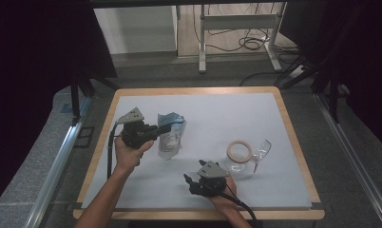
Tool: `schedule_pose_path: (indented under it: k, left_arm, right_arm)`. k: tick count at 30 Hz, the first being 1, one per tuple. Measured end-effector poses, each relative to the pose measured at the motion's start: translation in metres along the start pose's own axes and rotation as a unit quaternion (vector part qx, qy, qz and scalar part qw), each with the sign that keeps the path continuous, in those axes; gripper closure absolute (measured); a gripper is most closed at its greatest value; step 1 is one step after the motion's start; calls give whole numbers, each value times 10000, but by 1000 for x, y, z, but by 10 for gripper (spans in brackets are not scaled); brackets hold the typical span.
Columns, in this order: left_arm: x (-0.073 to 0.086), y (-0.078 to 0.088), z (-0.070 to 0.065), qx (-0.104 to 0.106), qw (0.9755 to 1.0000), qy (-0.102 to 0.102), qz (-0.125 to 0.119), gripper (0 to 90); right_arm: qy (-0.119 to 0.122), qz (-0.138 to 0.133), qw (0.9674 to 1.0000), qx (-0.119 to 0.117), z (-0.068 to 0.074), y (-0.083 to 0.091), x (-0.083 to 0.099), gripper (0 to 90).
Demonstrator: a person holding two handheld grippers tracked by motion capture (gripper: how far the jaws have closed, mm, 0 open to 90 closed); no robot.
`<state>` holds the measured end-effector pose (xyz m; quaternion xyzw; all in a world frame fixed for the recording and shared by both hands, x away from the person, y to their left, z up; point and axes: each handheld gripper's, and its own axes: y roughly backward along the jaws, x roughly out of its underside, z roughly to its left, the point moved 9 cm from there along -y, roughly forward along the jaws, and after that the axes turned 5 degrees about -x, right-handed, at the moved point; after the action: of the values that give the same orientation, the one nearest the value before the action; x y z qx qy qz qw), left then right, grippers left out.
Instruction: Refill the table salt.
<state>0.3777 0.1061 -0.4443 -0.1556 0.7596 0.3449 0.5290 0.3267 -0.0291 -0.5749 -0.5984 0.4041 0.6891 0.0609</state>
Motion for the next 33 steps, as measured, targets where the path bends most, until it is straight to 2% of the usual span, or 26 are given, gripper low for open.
schedule_pose_path:
  k: [8,13,20,26,30,33]
  left_arm:
    - [4,-9,-14,106,9999,7,55,900]
    - [4,-15,-23,179,9998,8,71,900]
    - [-4,-15,-40,324,9995,-40,14,900]
    - [-10,-16,-53,467,9989,-31,-21,900]
    - [-10,-20,-57,492,9988,-43,8,900]
    - [-11,-24,-59,539,9985,-5,1,900]
  right_arm:
    - [-43,67,9999,128,-6,-16,-5,265]
    - [-20,148,9994,317,-12,-20,-5,239]
    - [72,186,9984,527,-16,-22,-5,205]
    - [158,71,9977,649,-19,-24,-10,201]
    - [327,-151,9964,771,-19,-22,-17,204]
    - [614,-221,9941,863,-16,-21,-19,246]
